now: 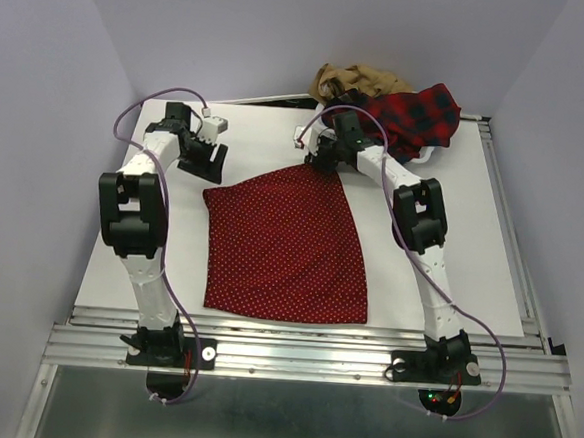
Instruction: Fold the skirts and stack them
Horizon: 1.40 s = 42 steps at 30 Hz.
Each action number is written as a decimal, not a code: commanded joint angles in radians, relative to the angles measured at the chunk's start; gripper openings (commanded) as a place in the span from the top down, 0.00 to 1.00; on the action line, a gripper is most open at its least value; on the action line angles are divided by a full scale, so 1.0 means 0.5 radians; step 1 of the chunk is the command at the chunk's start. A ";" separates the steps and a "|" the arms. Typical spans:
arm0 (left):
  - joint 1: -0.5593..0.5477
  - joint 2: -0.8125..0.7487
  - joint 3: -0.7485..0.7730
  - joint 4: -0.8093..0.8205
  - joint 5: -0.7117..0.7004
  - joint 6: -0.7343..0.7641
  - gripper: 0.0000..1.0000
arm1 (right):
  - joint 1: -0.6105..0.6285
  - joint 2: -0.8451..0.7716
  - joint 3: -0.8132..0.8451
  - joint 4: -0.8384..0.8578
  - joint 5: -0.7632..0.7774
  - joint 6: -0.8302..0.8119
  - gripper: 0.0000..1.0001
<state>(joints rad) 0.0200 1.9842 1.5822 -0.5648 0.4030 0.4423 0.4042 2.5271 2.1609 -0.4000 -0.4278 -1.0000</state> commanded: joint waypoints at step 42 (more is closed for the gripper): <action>0.037 -0.281 0.045 0.436 -0.186 0.204 1.00 | -0.140 -0.231 0.256 0.180 0.181 0.349 0.99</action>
<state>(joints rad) 0.0273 1.9495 1.5909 -0.4137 0.3382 0.4862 0.3664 2.5458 2.2509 -0.4145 -0.3592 -0.8661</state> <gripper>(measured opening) 0.040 0.013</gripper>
